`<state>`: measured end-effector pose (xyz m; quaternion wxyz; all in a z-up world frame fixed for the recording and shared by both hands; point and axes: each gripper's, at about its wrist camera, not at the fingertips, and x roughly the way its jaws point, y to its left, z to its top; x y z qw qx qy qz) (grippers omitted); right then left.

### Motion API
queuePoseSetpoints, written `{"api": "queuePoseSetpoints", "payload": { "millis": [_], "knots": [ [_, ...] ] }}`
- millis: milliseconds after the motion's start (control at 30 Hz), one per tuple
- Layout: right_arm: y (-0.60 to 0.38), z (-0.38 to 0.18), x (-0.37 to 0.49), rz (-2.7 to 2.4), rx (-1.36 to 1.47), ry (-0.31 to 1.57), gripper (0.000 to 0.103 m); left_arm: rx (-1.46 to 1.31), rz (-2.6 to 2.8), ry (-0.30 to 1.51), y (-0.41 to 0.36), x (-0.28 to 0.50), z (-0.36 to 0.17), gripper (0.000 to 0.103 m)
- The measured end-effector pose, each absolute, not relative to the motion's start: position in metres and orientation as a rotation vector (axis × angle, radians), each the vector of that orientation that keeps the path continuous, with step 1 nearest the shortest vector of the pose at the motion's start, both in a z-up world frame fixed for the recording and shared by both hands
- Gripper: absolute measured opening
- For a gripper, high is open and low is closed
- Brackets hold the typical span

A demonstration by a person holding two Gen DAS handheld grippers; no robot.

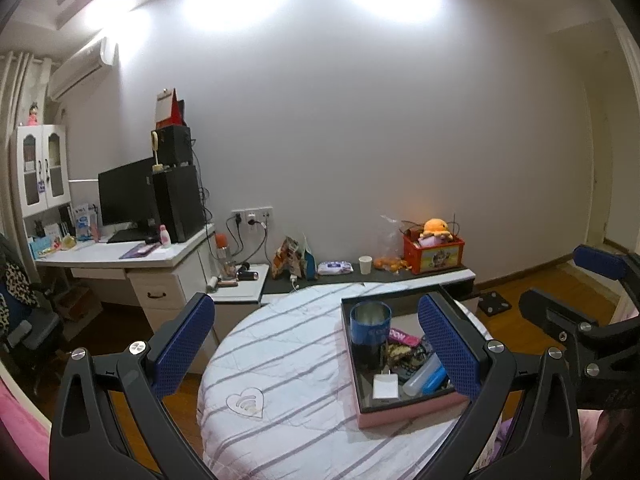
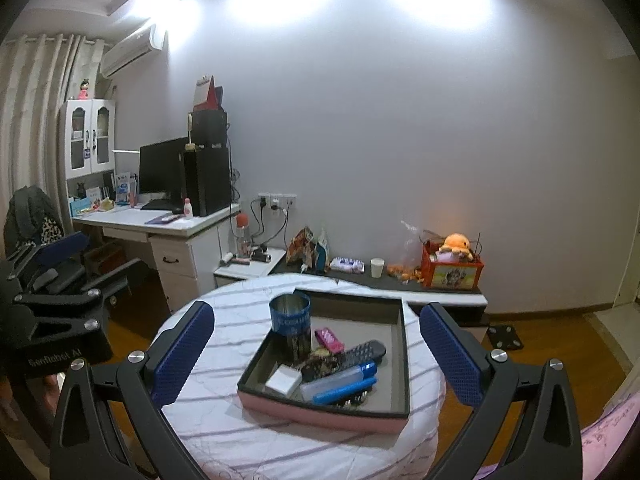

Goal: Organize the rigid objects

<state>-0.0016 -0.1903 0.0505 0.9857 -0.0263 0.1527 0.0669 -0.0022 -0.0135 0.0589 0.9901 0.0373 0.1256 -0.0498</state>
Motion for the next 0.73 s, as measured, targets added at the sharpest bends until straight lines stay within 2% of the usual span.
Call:
{"api": "queuePoseSetpoints", "payload": {
  "millis": [733],
  "knots": [
    [-0.194,0.048,0.011,0.135,-0.041,0.321,0.103,0.11,-0.083,0.236,-0.019,0.006,0.057,0.103]
  ]
}}
